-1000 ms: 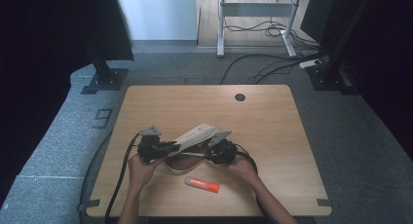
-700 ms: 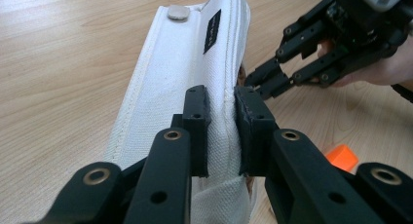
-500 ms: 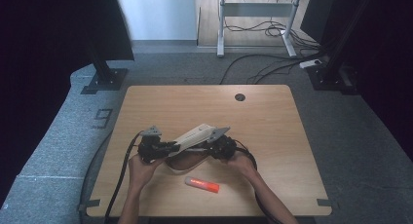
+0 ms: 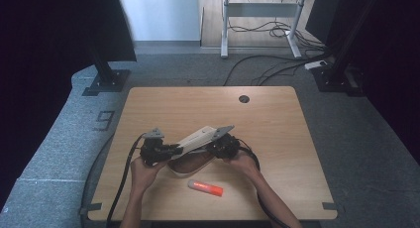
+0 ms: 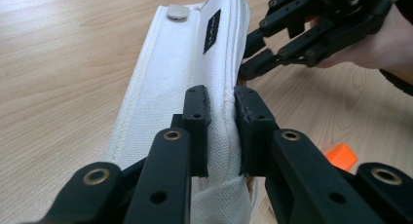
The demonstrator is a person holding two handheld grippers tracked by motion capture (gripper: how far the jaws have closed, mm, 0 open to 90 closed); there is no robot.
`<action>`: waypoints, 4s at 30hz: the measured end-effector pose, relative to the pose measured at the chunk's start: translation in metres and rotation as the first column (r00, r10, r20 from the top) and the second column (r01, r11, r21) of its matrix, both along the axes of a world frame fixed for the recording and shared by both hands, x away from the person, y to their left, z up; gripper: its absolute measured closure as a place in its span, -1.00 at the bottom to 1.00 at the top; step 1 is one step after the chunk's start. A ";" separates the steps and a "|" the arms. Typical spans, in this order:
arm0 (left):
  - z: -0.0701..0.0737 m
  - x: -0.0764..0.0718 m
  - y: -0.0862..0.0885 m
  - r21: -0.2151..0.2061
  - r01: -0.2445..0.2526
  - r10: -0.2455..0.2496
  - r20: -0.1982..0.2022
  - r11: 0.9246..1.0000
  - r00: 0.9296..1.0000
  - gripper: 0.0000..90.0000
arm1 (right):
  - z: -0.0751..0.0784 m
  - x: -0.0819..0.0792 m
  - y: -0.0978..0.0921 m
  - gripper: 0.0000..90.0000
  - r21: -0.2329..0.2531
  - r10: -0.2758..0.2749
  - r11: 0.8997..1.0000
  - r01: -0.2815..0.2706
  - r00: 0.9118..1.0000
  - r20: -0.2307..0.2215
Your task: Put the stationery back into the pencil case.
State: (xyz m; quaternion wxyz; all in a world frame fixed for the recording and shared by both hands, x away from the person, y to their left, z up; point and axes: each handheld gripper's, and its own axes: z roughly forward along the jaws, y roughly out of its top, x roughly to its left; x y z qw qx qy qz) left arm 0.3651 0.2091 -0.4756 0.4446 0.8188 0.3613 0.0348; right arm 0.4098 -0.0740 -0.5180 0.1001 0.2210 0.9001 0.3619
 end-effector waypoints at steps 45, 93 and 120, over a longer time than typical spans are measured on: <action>0.000 0.000 0.000 0.012 0.006 -0.006 0.002 1.000 1.000 0.69 | 0.002 -0.090 -0.037 -0.15 0.090 0.058 0.995 -0.048 0.992 -0.111; 0.000 -0.001 -0.001 0.013 0.009 -0.009 0.001 1.000 1.000 0.69 | 0.002 -0.099 -0.021 0.46 0.074 0.100 0.992 -0.098 0.994 -0.032; 0.000 -0.001 -0.001 0.012 0.011 -0.011 -0.001 1.000 1.000 0.69 | 0.006 -0.050 0.033 0.46 0.031 0.142 0.989 -0.142 0.990 0.000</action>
